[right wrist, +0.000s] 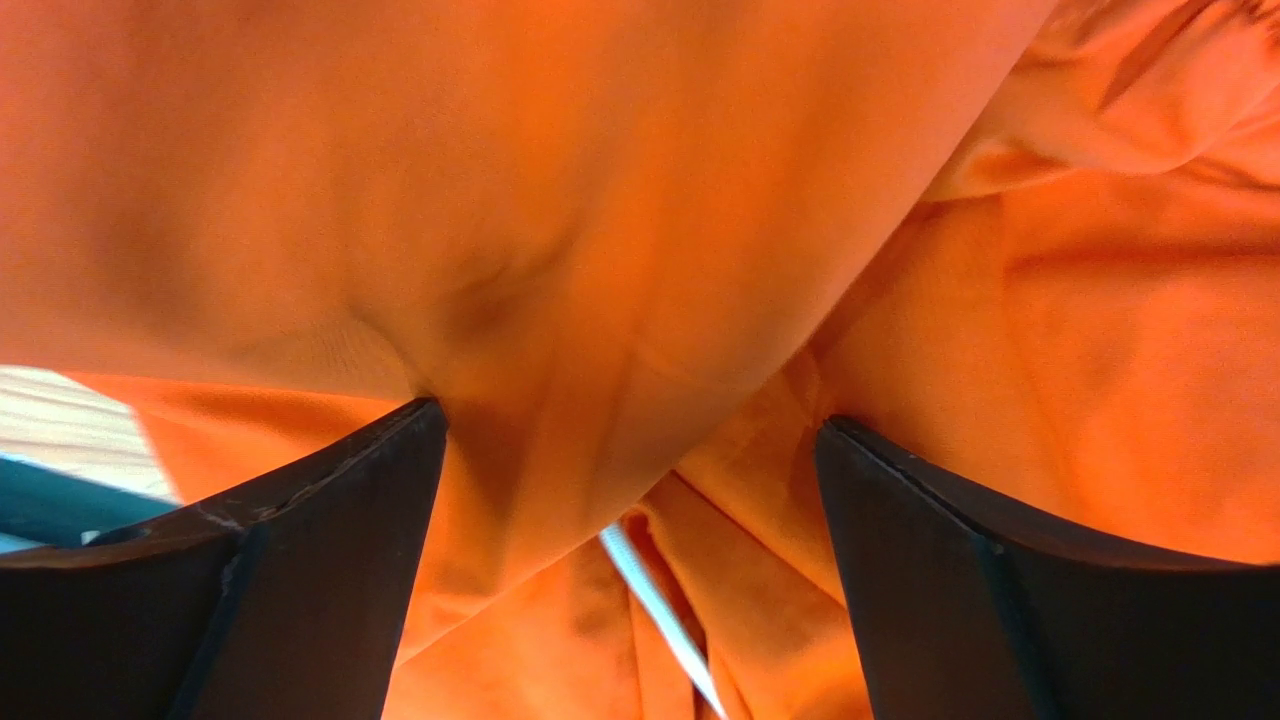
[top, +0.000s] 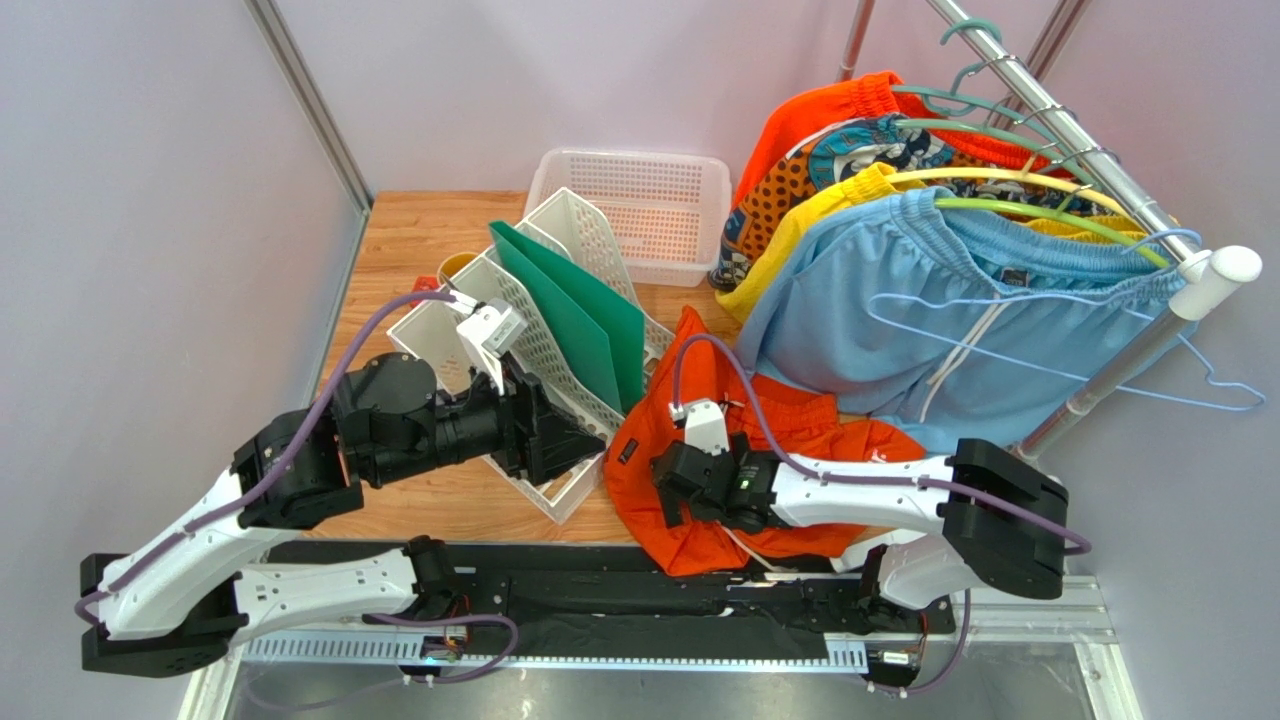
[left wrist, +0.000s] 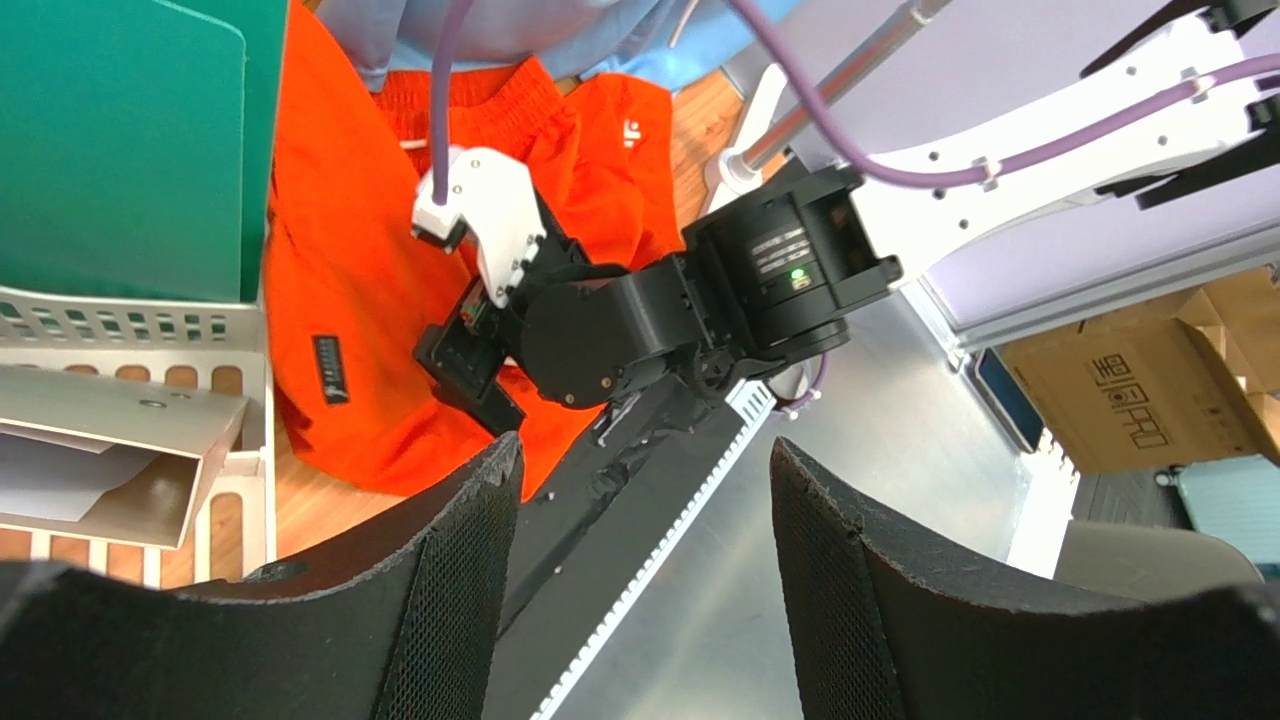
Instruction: Remove the shorts from the hanger
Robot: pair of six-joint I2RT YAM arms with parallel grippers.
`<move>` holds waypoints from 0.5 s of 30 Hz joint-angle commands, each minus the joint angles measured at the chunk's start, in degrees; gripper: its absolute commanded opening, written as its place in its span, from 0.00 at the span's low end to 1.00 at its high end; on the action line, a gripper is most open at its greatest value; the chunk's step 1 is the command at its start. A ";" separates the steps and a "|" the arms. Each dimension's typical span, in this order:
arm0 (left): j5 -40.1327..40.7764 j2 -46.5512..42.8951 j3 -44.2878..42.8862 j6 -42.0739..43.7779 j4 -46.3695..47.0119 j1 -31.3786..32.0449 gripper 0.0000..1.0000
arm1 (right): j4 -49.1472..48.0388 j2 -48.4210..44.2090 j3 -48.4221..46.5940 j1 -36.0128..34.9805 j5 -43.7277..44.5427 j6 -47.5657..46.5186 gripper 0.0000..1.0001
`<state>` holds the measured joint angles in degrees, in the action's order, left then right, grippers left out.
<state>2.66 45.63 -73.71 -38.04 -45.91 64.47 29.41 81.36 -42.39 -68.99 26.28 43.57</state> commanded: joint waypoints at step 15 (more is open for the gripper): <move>-1.43 2.54 -3.02 1.22 1.78 0.04 0.69 | 1.69 -14.44 3.65 -1.76 2.80 5.56 0.07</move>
<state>1.98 48.25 -75.55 -36.80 -46.06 64.47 25.34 75.55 -35.40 -70.26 27.38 47.44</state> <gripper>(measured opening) 0.684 0.140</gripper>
